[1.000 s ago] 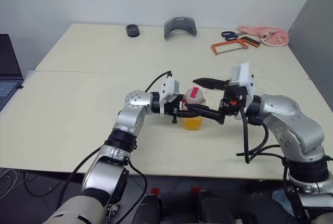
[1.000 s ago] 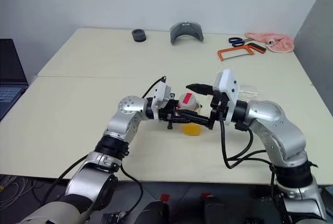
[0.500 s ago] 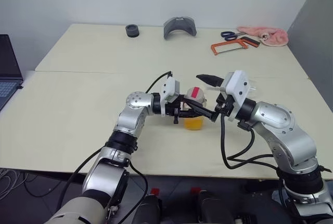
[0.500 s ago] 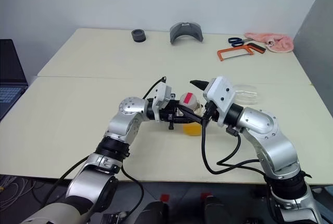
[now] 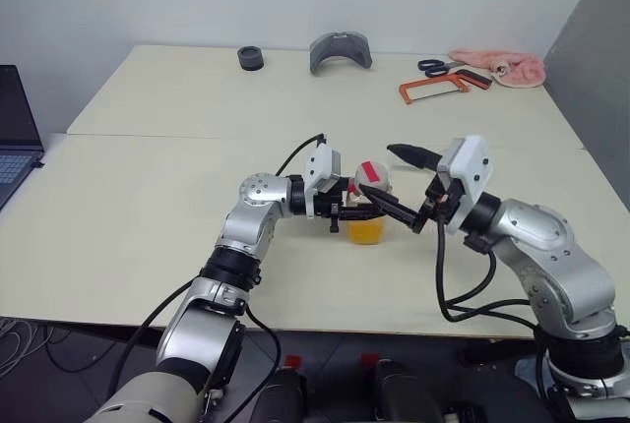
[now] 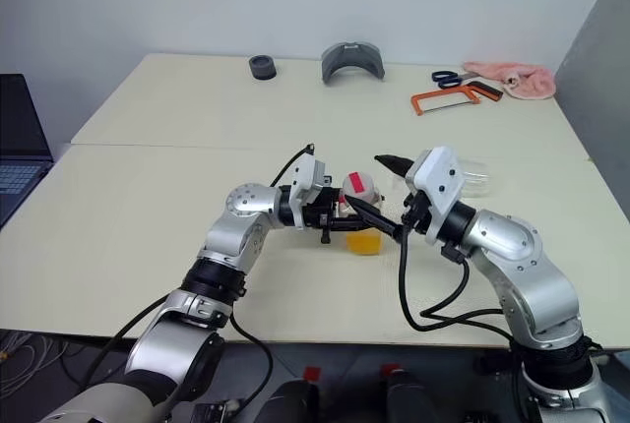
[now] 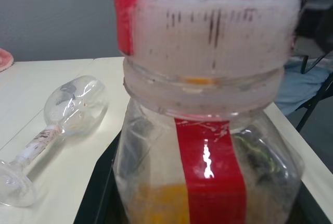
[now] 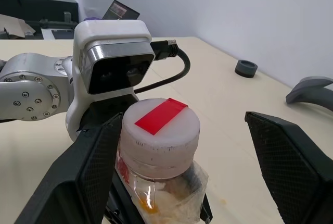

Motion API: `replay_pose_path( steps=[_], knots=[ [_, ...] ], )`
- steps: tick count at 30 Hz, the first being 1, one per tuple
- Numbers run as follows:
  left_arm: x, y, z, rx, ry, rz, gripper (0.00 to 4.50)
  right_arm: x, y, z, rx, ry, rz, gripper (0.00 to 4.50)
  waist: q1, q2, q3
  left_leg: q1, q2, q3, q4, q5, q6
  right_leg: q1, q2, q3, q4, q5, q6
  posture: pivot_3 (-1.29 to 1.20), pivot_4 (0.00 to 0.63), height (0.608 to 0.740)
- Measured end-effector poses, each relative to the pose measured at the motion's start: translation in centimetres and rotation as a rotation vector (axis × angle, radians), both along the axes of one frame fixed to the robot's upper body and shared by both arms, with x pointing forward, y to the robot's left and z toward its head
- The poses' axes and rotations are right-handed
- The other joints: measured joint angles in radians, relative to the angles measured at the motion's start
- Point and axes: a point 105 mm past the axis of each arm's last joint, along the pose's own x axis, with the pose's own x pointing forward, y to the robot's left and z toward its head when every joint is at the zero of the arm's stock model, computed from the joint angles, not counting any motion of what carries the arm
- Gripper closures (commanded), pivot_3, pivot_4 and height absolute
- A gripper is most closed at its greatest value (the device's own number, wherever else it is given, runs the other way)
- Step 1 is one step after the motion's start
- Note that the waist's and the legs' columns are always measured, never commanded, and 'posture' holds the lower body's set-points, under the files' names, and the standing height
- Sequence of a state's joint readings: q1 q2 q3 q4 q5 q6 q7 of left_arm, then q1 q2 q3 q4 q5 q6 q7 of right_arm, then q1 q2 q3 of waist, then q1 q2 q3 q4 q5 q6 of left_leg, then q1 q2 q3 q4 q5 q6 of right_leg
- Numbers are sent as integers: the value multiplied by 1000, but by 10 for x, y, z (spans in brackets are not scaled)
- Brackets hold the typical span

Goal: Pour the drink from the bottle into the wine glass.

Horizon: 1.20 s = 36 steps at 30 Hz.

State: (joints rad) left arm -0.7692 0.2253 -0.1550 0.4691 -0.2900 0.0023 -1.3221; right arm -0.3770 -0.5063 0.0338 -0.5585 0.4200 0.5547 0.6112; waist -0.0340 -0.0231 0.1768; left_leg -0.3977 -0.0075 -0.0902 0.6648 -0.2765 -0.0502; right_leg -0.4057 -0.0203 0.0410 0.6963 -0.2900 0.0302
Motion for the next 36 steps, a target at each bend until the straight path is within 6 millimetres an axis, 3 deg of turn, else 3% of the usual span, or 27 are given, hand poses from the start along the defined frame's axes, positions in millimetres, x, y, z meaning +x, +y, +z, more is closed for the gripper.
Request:
replay_pose_path(
  steps=[36],
  knots=[
    [2,4,-1,-3,-8,17,2829,-2,-20,-2,-11,44,-35,512,0,0,0,0,0,4,0,0,0,0,0,0,0,0,0,0,150,740]
  ],
)
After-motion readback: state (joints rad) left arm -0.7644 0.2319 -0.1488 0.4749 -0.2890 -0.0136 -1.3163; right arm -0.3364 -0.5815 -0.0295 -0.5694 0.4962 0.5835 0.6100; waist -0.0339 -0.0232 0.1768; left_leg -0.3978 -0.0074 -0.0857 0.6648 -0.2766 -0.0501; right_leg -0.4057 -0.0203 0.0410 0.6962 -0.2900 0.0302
